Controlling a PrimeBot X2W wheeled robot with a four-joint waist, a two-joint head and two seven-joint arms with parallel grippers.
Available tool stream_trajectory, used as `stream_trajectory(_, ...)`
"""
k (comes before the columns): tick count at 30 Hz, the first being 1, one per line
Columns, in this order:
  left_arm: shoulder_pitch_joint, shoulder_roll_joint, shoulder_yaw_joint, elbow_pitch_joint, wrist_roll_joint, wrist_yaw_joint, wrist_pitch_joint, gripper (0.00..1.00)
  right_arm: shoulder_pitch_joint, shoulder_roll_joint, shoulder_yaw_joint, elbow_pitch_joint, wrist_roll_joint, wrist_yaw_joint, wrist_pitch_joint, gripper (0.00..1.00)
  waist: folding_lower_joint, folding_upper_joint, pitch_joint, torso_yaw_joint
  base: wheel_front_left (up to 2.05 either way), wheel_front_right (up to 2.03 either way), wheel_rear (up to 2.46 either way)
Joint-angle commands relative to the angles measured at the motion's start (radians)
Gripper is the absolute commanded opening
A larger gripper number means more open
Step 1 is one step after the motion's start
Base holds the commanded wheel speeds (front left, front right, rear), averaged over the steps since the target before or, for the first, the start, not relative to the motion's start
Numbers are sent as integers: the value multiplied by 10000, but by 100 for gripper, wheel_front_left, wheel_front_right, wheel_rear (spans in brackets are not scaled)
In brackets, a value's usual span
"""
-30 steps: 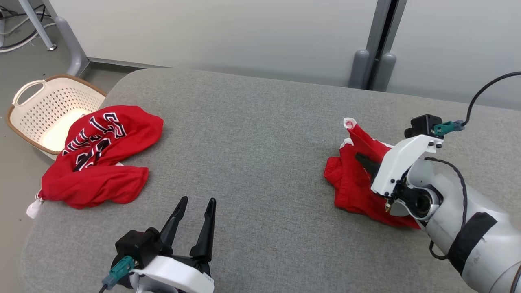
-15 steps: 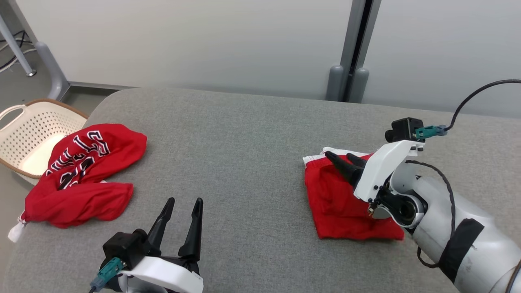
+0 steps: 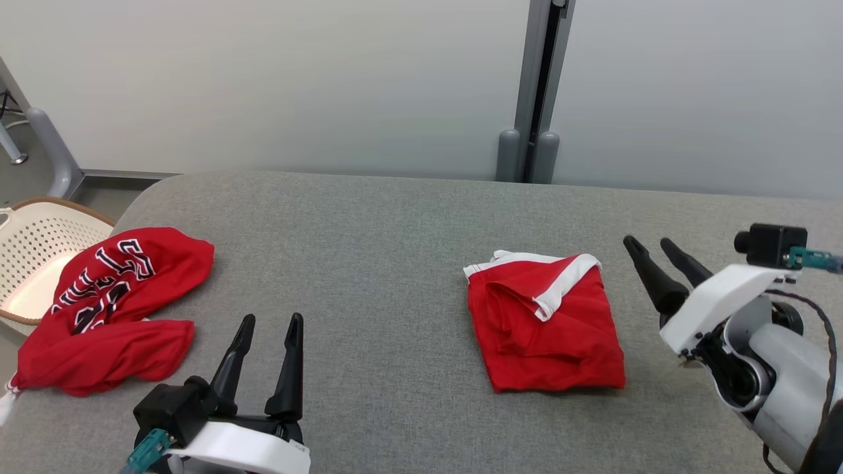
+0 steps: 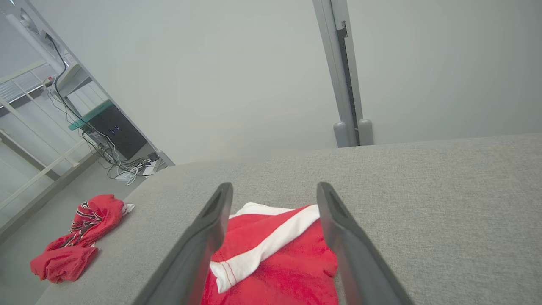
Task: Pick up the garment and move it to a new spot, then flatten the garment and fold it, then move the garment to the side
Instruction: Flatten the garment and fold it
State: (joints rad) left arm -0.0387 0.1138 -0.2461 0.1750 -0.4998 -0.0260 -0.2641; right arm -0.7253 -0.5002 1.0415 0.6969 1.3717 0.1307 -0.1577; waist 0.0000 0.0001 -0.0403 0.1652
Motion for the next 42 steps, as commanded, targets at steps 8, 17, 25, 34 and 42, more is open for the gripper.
stream_trajectory(8,297,-53,246,-261,350,-161,-3,100,813,393,616,801,-204,0,-53,0,0,-1,124,348,0,0,0)
stream_trajectory(17,105,-237,179,-81,397,-263,-3,100,460,1029,1106,2435,2,0,1284,0,0,-1,594,1258,0,0,0)
stream_trajectory(25,-201,-444,77,183,394,-421,-3,100,-427,1079,907,3284,205,0,1374,0,0,-1,1246,2463,0,0,0)
stream_trajectory(34,-363,-522,105,328,437,-534,-3,100,-1381,1309,908,3574,66,0,1112,0,0,-1,1457,3065,0,0,0)
stream_trajectory(42,-374,-578,180,424,465,-537,-1,100,-1949,1795,959,4352,-255,0,-133,0,0,-1,1398,2950,0,0,0)
